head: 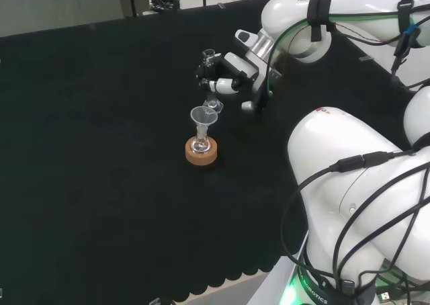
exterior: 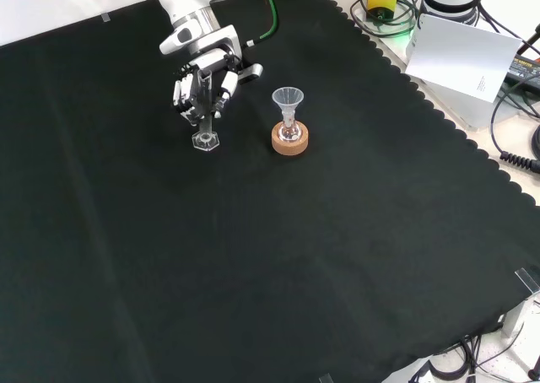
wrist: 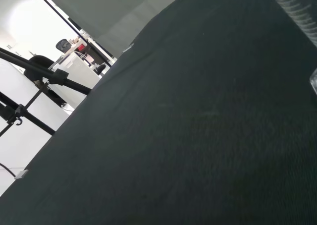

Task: Put the graduated cylinder back on the table.

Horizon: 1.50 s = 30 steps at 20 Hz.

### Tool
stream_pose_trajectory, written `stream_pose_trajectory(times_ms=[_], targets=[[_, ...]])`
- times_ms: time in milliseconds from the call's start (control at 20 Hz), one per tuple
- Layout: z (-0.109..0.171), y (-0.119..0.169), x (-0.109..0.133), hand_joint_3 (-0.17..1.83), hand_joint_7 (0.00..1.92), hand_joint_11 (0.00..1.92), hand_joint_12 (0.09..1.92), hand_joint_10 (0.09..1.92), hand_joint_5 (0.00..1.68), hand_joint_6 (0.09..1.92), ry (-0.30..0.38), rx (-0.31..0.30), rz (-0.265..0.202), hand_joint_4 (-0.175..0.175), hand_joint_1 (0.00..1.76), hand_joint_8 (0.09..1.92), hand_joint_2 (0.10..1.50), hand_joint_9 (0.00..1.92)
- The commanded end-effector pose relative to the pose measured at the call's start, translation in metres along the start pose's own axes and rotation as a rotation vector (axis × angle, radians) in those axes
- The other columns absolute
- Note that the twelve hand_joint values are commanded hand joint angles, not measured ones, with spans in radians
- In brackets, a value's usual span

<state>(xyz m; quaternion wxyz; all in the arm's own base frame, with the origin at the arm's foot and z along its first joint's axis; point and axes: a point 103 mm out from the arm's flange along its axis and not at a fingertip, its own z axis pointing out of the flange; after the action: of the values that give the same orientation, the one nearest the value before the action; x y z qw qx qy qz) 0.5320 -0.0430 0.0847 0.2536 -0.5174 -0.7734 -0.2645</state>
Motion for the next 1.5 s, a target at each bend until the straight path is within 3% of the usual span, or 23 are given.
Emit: stream_pose_trajectory(times_ms=[50, 400, 700, 950, 1150, 1500], targets=[[-0.003, -0.002, 0.000, -0.12, 0.68, 0.65, 1.16, 0.09, 0.74, 0.71, 0.005, 0.013, -0.001, -0.007, 0.99, 0.57, 1.09, 1.06], [-0.011, 0.001, 0.003, -0.17, 0.49, 0.44, 1.27, 0.09, 0.51, 0.59, 0.011, 0.025, 0.007, -0.036, 0.91, 0.59, 1.03, 0.90], [-0.030, -0.001, 0.007, -0.17, 0.18, 0.26, 1.35, 0.09, 0.34, 0.26, -0.016, 0.023, 0.039, -0.062, 0.85, 0.65, 0.98, 0.67], [-0.056, -0.013, 0.011, -0.17, 0.02, 0.14, 1.40, 0.09, 0.27, 0.10, -0.072, 0.011, 0.071, -0.069, 0.81, 0.66, 0.96, 0.53], [-0.082, -0.022, 0.020, -0.17, 0.00, 0.09, 1.42, 0.09, 0.23, 0.09, -0.138, 0.020, 0.120, -0.069, 0.80, 0.56, 0.95, 0.48], [-0.127, -0.055, 0.048, -0.17, 0.00, 0.06, 1.43, 0.09, 0.20, 0.09, -0.255, -0.027, 0.189, -0.070, 0.79, 0.45, 0.95, 0.44]])
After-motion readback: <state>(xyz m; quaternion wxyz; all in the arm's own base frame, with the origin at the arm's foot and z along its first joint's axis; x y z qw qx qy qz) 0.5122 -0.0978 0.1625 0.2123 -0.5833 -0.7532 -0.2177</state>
